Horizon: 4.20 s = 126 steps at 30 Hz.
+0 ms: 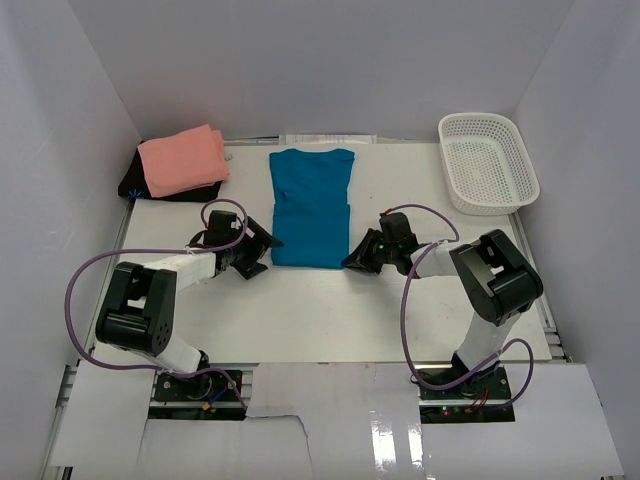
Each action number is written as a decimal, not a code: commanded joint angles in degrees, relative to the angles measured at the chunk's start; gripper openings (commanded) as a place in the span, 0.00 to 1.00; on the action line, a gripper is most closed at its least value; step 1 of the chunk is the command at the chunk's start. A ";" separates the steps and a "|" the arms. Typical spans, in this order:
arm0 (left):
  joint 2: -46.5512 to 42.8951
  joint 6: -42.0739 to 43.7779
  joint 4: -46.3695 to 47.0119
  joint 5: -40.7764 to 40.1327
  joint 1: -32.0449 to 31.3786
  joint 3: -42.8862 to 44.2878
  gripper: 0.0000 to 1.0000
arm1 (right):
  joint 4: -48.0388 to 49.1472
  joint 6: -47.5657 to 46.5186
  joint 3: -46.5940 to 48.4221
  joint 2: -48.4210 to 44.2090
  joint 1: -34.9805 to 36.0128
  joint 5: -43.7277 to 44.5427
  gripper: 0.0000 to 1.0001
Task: Fold and stack the t-shirts
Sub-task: Grab one side of the 2/3 rectangular tshirt with both arms, then fold the long partially folded tshirt into a neat square
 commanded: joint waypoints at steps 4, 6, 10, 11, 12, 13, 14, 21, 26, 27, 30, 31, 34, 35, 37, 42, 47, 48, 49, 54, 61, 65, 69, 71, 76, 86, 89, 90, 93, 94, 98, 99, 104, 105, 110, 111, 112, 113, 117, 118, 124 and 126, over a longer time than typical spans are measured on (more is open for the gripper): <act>0.98 1.62 -3.41 -4.43 0.03 -2.35 0.90 | -1.69 -1.13 -0.34 1.09 -0.36 1.59 0.08; 1.33 1.27 -3.41 -4.44 0.12 -2.53 0.86 | -1.60 -1.04 0.10 1.18 -0.27 1.33 0.08; 2.12 0.66 -3.14 -4.08 -0.06 -3.05 0.79 | -1.60 -1.13 0.72 1.62 -0.27 0.71 0.08; 2.47 0.48 -3.06 -3.91 -0.06 -3.14 0.75 | -1.60 -1.13 0.80 1.71 -0.36 0.62 0.08; 2.74 0.48 -2.45 -3.65 -0.06 -3.23 0.73 | -1.69 -1.21 0.81 1.62 -0.27 0.54 0.08; 3.00 0.48 -2.18 -3.38 -0.06 -3.23 0.71 | -1.69 -1.21 0.72 1.54 -0.36 0.62 0.08; 3.70 0.48 -1.92 -3.03 -0.06 -3.32 0.69 | -1.60 -1.21 0.72 1.45 -0.27 0.62 0.08; 5.11 0.75 -0.77 -1.71 -0.14 -3.32 0.56 | -1.78 -1.56 0.19 0.48 -0.27 0.71 0.08; 5.03 0.83 -0.86 -1.80 -0.06 -3.49 0.41 | -1.86 -1.57 0.10 0.31 -0.36 0.71 0.08; 4.59 0.66 -0.86 -1.88 -0.06 -3.76 0.39 | -1.86 -1.65 0.10 0.31 -0.36 0.71 0.08; 4.15 0.48 -0.95 -1.89 -0.06 -4.02 0.36 | -1.86 -1.57 0.01 0.22 -0.45 0.71 0.08; 3.88 0.48 -0.95 -1.89 -0.06 -4.20 0.33 | -1.95 -1.57 0.01 0.22 -0.45 0.71 0.08; 3.97 0.83 -0.16 -1.27 -0.14 -4.37 0.00 | -1.86 -1.57 0.01 0.13 -0.45 0.36 0.08; 4.32 1.18 -0.07 -0.84 -0.06 -4.20 0.00 | -1.95 -1.65 0.10 0.13 -0.36 0.19 0.08; 5.19 1.80 0.19 -0.13 -0.06 -3.59 0.00 | -2.13 -2.00 0.01 -0.05 -0.45 -0.08 0.08; 5.47 3.82 0.90 3.90 -0.15 -2.88 0.00 | -3.35 -4.02 -2.70 -3.11 -0.19 -0.87 0.08; -0.23 6.19 -4.18 7.78 -0.85 -4.63 0.00 | -6.69 -6.40 -6.83 -9.00 1.30 -4.38 0.08; -1.47 6.63 -4.90 9.35 -1.11 -5.33 0.00 | -8.09 -6.57 -8.32 -9.88 1.66 -4.56 0.08; -2.78 6.81 -5.69 9.97 -1.37 -6.04 0.00 | -8.80 -7.01 -9.12 -12.33 2.10 -4.91 0.08; -17.08 4.36 -12.19 10.15 -6.46 -12.18 0.00 | -12.58 -6.05 -15.18 -21.65 5.00 -4.65 0.08; -31.78 -2.77 -20.10 12.09 -12.62 -17.20 0.00 | -21.79 -4.03 -23.01 -38.86 6.93 -5.09 0.09; -35.05 -2.95 -25.63 10.86 -13.15 -15.55 0.00 | -31.63 -5.34 -20.30 -44.69 7.29 -5.26 0.10; -35.49 -2.86 -28.36 12.26 -13.15 -13.25 0.00 | -37.18 -8.32 -15.74 -46.27 7.37 -6.41 0.10; -36.63 -2.86 -29.33 12.53 -13.15 -12.03 0.00 | -39.29 -9.29 -13.80 -46.71 7.37 -6.15 0.10; -36.64 -2.77 -31.97 11.74 -13.15 -7.55 0.00 | -44.40 -12.37 -6.15 -45.23 7.29 -5.62 0.11; -40.94 -4.61 -34.70 13.41 -13.15 -7.36 0.00 | -44.31 -11.32 -8.07 -47.15 7.46 -7.90 0.11; -40.94 -4.62 -35.05 12.97 -13.15 -6.31 0.00 | -45.19 -11.41 -6.85 -48.03 7.46 -7.46 0.11; -40.68 -4.44 -35.05 12.79 -13.15 -5.70 0.00 | -45.54 -11.93 -5.97 -47.77 7.46 -7.03 0.11; -38.92 -4.18 -35.31 12.09 -13.15 -2.62 0.00 | -47.56 -13.43 -2.11 -46.37 7.46 -6.32 0.11; -38.31 -4.18 -35.23 11.91 -13.15 -1.05 0.00 | -47.91 -13.69 -1.23 -46.02 7.46 -6.15 0.11; -35.67 -4.26 -34.70 10.78 -13.06 2.03 0.00 | -48.71 -15.54 4.13 -43.21 7.37 -5.35 0.11; -35.32 -4.18 -34.52 10.51 -13.06 2.56 0.00 | -48.97 -15.89 5.10 -42.50 7.37 -5.27 0.11; -32.51 -3.74 -31.72 9.18 -11.75 3.89 0.00 | -49.59 -19.49 11.60 -36.63 6.67 -5.18 0.11; -30.94 -3.65 -29.45 9.97 -10.96 3.71 0.00 | -49.59 -19.93 12.57 -35.65 6.15 -5.53 0.11; -25.66 -2.69 -25.65 10.86 -7.09 6.34 0.00 | -49.24 -22.74 17.67 -29.94 4.13 -6.93 0.11; -24.87 -2.33 -25.30 10.86 -6.39 7.05 0.00 | -49.24 -23.09 18.29 -29.23 3.34 -7.11 0.11; -23.38 -2.07 -25.21 11.03 -4.91 8.71 0.00 | -49.24 -23.45 18.82 -28.62 2.81 -7.55 0.11; -22.76 -1.46 -25.12 11.21 -4.11 9.42 0.00 | -49.15 -23.80 19.87 -27.48 2.28 -7.99 0.11; -20.29 -0.14 -25.03 11.39 -0.42 13.20 0.00 | -49.06 -25.47 22.07 -24.84 -0.18 -9.13 0.11; -19.77 0.13 -25.12 11.39 -0.15 14.77 0.00 | -49.06 -25.73 22.34 -24.31 -0.45 -9.22 0.11; -14.93 0.83 -25.21 11.30 0.38 20.32 0.00 | -48.80 -27.14 25.32 -20.79 -2.12 -10.54 0.11; -13.18 0.83 -24.94 11.30 0.38 21.64 0.00 | -48.71 -27.32 26.90 -19.48 -2.73 -10.71 0.11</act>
